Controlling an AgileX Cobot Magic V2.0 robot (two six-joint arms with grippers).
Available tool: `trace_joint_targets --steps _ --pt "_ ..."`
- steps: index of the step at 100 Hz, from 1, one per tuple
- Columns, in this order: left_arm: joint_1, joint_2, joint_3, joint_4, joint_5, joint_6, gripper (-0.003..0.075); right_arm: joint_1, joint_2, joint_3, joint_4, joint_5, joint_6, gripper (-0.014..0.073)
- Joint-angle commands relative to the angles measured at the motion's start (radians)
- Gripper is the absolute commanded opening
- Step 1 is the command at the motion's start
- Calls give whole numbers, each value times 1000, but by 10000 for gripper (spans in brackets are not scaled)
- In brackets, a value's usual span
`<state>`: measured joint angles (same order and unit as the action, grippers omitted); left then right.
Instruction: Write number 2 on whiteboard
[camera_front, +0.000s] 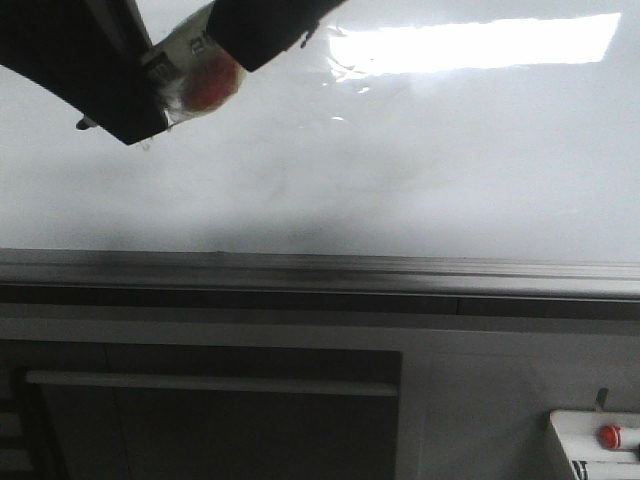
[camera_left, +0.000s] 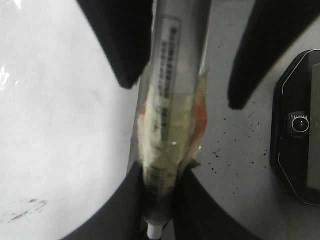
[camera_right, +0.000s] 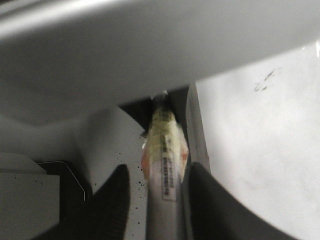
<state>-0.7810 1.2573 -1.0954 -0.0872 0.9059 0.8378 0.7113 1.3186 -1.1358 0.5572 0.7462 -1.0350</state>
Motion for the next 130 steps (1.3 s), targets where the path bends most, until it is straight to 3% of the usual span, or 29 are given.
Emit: trace_joint_targets --steps 1,16,34,41,54,67,77,96,130 --pt "-10 -21 -37 -9 -49 -3 -18 0 -23 -37 34 -49 -11 118" --pt "-10 -21 -37 -9 -49 -3 -18 0 -23 -37 34 -53 -11 37" --pt "-10 -21 -37 -11 -53 -6 -6 0 -23 -37 34 -53 -11 4" --pt "-10 -21 -37 -22 -61 -9 57 0 -23 -37 34 -56 -11 4" --pt "5 -30 -45 -34 -86 -60 250 0 -36 -37 34 -75 3 4" --pt "43 -90 -50 -77 -93 -143 306 -8 -83 -37 24 -86 51 4" --pt "87 -147 -50 -96 -93 -186 306 -35 -135 -36 -33 -75 137 4" --pt "177 -279 -46 -100 -93 -292 306 -147 -255 -8 -220 -4 448 6" --pt "396 -566 197 -94 -175 -585 305 -397 -563 289 -230 -9 762 6"
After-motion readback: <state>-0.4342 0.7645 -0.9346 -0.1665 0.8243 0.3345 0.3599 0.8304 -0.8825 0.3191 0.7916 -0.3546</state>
